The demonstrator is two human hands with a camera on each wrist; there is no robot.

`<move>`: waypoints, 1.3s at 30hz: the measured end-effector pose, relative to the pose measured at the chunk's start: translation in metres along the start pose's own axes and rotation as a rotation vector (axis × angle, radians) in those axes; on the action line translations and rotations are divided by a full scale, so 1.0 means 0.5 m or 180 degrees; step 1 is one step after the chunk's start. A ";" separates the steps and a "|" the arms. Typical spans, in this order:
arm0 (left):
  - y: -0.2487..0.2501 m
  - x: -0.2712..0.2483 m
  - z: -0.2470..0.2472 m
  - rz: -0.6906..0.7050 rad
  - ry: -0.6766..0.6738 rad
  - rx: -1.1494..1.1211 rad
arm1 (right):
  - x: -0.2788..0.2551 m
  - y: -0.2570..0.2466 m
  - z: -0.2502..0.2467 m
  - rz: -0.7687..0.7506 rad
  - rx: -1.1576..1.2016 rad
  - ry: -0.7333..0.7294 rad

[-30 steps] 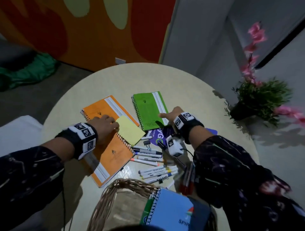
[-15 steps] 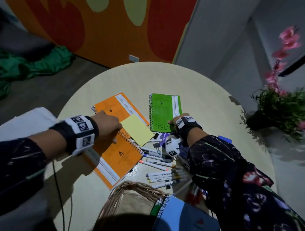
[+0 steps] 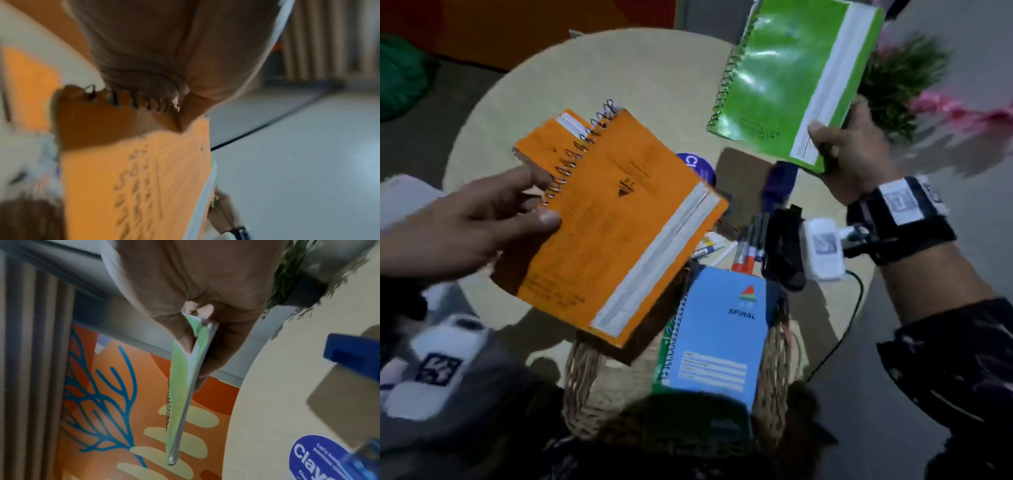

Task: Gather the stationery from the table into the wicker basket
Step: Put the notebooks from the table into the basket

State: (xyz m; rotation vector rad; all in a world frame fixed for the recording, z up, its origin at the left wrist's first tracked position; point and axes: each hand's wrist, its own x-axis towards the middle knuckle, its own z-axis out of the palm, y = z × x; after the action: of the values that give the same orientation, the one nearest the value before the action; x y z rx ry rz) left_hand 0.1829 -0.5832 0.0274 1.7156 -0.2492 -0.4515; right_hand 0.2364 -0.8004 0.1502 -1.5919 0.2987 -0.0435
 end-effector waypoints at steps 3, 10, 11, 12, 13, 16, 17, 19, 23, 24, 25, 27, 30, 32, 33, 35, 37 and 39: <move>0.065 -0.356 -0.337 -0.0896 -0.0105 -0.0991 | -0.125 -0.003 -0.071 -0.0159 -0.0384 0.0122; -0.073 -0.240 0.056 -0.1804 -0.0482 -0.1018 | -0.348 0.073 -0.155 0.0193 -0.1253 0.0218; -0.088 -0.245 0.068 -0.1968 -0.0594 -0.0921 | -0.369 0.095 -0.160 0.0337 -0.1172 0.0149; -0.110 -0.245 0.073 -0.2048 -0.0765 -0.0720 | -0.388 0.117 -0.164 0.0493 -0.1001 0.0083; -0.129 -0.249 0.072 -0.2062 -0.0949 -0.0376 | -0.407 0.139 -0.163 0.0723 -0.0807 0.0022; -0.203 -0.249 0.068 -0.1942 -0.1261 0.0628 | -0.457 0.226 -0.150 0.1207 -0.0476 -0.0209; -0.222 -0.244 0.065 -0.1958 -0.1345 0.0970 | -0.471 0.247 -0.139 0.1324 -0.0376 -0.0343; -0.165 -0.241 0.056 -0.1779 -0.1613 0.1734 | -0.489 0.275 -0.120 0.1477 -0.0236 -0.0591; -0.010 -0.237 0.015 -0.1402 -0.1740 0.3011 | -0.503 0.293 -0.084 0.1458 -0.0533 -0.1026; 0.017 -0.231 -0.009 -0.1310 -0.1563 0.3348 | -0.504 0.299 -0.079 0.1390 -0.0765 -0.1073; 0.033 -0.221 -0.039 -0.1204 -0.1309 0.3613 | -0.505 0.303 -0.074 0.1341 -0.1066 -0.0993; 0.038 -0.188 -0.114 -0.1236 -0.0738 0.3743 | -0.500 0.303 -0.064 0.1193 -0.1825 -0.0717; 0.034 -0.117 -0.240 -0.1320 0.0243 0.3497 | -0.488 0.254 -0.033 0.0874 -0.3084 -0.0920; 0.009 -0.055 -0.316 -0.1551 0.0931 0.2898 | -0.473 0.219 -0.022 0.0828 -0.3855 -0.1003; -0.013 -0.026 -0.348 -0.1777 0.1187 0.2548 | -0.464 0.209 -0.021 0.0824 -0.4117 -0.0965; -0.066 0.025 -0.402 -0.2339 0.1476 0.2066 | -0.447 0.195 -0.027 0.0937 -0.4376 -0.0779; -0.110 0.059 -0.432 -0.2690 0.1534 0.1789 | -0.428 0.190 -0.043 0.0898 -0.4639 -0.0715; -0.129 0.090 -0.435 -0.2775 0.1534 0.1568 | -0.410 0.180 -0.057 0.0819 -0.4806 -0.0682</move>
State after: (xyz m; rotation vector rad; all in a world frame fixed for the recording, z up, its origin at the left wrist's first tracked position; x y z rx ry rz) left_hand 0.3114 -0.3948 -0.0121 2.3131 0.8337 -0.6090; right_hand 0.0183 -0.7850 0.0948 -2.9900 0.3864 0.6999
